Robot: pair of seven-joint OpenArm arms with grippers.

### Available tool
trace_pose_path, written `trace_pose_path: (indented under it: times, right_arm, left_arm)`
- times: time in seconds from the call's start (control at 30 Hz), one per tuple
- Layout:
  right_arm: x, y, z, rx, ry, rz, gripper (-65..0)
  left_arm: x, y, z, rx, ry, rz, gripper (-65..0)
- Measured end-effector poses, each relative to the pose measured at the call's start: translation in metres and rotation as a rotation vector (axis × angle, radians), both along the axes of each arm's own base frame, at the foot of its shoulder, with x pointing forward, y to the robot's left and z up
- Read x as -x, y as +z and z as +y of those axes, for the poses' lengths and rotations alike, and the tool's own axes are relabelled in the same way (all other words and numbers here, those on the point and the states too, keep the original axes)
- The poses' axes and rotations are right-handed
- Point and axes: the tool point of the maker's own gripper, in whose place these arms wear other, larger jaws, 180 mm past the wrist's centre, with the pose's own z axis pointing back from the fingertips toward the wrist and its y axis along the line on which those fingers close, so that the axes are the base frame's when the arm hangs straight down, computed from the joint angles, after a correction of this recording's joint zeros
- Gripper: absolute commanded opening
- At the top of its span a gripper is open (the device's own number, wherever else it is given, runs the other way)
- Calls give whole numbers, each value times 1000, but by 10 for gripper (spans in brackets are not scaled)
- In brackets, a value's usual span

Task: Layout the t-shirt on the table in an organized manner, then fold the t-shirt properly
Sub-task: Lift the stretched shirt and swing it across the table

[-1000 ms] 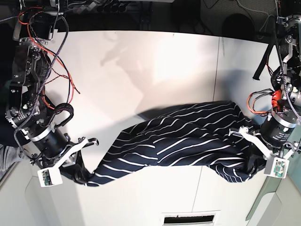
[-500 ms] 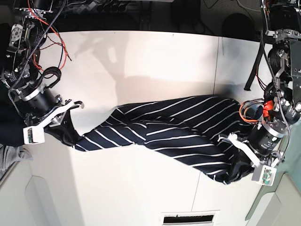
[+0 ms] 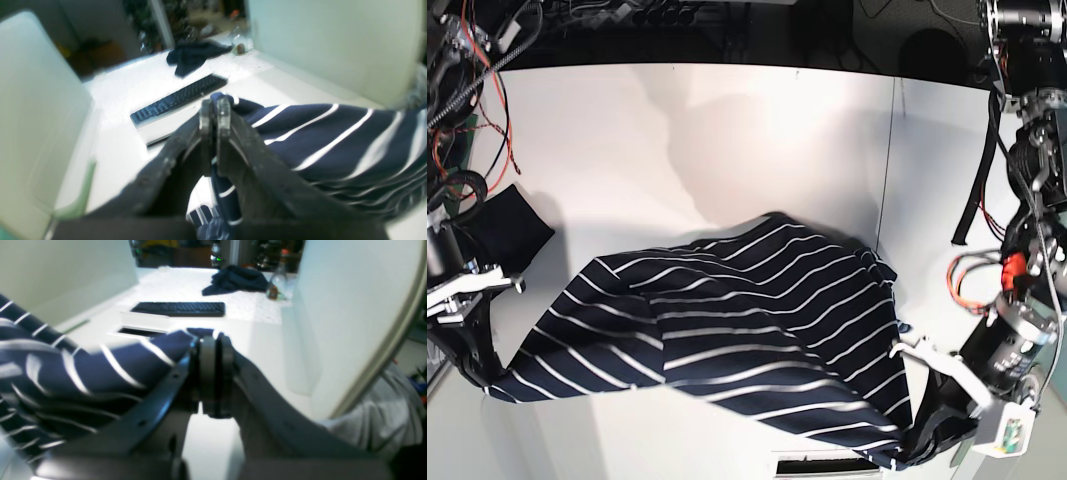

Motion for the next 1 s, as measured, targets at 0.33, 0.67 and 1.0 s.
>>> trace_pose_path:
  times: [0.33, 0.67, 1.0]
  right_arm:
    - [-103, -104, -12, -275, -33, 285, -278]
    - [-46, -174, 9, -410, 19, 480, -254]
    - [36, -251, 65, -548, 39, 675, -254]
  left_arm:
    - [-80, -168, -38, 114, -179, 461, -330]
    - [-47, -147, -14, 308, -227, 516, -330]
    - [5, -212, 14, 302, -147, 622, -329]
